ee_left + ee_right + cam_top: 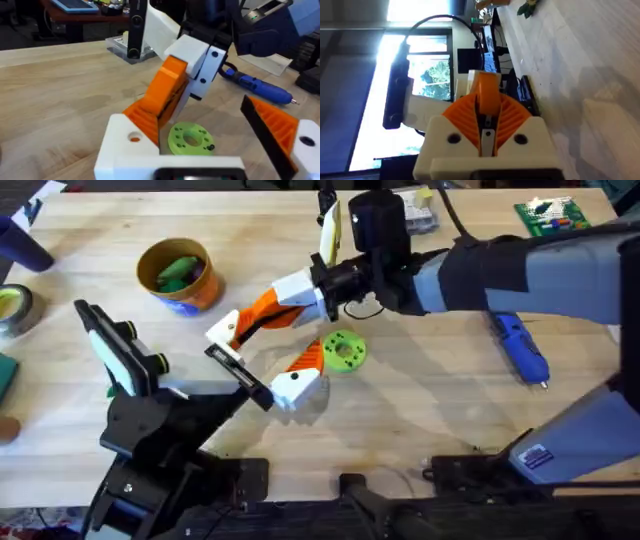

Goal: Pick up the gripper from the table and insert it into the empty holder that is missing its gripper. Then pick up a screw, insert it into the mounting hole, and use the screwdriver to tighten it. Finally, clean up the table by picking up the vegetable and placing it into the bucket.

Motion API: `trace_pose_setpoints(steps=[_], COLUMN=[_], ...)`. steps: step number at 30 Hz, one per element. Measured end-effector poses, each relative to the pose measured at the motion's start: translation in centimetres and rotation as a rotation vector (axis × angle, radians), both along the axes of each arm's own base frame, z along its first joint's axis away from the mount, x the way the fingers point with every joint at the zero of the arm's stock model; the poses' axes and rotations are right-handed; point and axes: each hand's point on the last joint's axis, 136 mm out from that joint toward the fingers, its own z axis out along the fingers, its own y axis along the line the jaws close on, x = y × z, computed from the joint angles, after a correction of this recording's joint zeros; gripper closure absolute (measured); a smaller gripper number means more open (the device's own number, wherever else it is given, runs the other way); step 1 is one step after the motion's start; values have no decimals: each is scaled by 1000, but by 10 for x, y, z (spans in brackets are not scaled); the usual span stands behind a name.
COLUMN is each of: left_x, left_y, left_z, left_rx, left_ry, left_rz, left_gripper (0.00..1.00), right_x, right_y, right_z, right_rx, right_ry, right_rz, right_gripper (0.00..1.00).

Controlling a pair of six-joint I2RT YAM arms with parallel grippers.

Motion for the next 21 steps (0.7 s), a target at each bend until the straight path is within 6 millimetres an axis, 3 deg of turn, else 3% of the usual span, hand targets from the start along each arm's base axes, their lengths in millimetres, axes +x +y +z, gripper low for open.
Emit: trace_pose_setpoints(steps=[3,6,11,16,21], left_x=[0,-4,-9,-11,-12], left_y=[0,-4,-10,-12,-12], left_z=[0,0,1,1,1], left_rx=[2,3,3,2,1], left_ry=[-1,-5,-9,-9,-9], left_rz=[-3,-34,-75,-93,-97], left_gripper=[11,11,11,11,11], right_x=[-2,-13,-32,-29,-21], right_y=[1,6,14,10,5], right_z=[1,1,3,4,4], right_rx=[3,5,16,23,23], right_ry=[-1,5,12,11,12], right_rz=[9,43,109,108,86], right_gripper=[845,700,595,284,41])
